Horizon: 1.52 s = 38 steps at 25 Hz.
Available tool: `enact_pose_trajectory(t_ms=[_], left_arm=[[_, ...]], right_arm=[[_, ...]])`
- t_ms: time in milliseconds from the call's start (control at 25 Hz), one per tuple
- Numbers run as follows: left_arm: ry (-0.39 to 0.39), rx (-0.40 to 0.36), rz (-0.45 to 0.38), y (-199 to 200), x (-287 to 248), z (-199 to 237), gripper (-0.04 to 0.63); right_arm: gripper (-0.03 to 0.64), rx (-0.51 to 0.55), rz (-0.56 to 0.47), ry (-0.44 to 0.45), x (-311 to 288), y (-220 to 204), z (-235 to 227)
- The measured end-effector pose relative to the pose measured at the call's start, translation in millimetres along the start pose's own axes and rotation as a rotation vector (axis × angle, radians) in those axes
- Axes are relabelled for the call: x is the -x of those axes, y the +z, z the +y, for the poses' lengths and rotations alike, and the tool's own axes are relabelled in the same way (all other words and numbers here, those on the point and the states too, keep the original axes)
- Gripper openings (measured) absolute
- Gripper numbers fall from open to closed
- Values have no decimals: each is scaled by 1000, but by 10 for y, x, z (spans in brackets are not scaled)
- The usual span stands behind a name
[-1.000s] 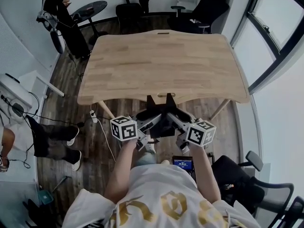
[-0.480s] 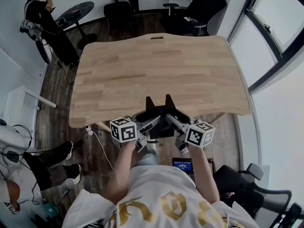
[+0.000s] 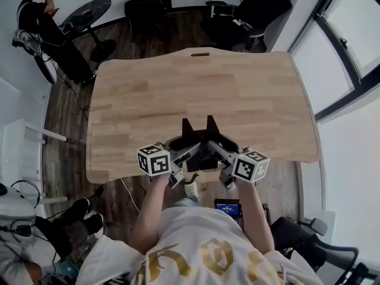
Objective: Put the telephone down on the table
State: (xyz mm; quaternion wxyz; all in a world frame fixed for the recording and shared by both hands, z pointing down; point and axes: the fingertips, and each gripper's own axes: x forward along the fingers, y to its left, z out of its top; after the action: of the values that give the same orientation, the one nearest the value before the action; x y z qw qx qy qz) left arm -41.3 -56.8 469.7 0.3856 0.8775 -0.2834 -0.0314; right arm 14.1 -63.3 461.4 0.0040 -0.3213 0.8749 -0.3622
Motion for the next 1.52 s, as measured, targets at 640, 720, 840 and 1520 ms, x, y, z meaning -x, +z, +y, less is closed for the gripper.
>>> enact_pose_trajectory(t_ms=[640,720,840,1520], left_arm=[[-60,20,45,370,-168,501,229],[-57,14,54,396,-192,513,230],[-58,11,65,422,-196,572,230],[-63,63,111,252,-431,901,231]], right_arm=[[193,-23,-28,-69,-499,240,-252],[193,-35,-35,-69,-511,263,-273],[193,-47,-37,-71,-569,261,-301],[195,-96,8,-100,-696,121,-690]])
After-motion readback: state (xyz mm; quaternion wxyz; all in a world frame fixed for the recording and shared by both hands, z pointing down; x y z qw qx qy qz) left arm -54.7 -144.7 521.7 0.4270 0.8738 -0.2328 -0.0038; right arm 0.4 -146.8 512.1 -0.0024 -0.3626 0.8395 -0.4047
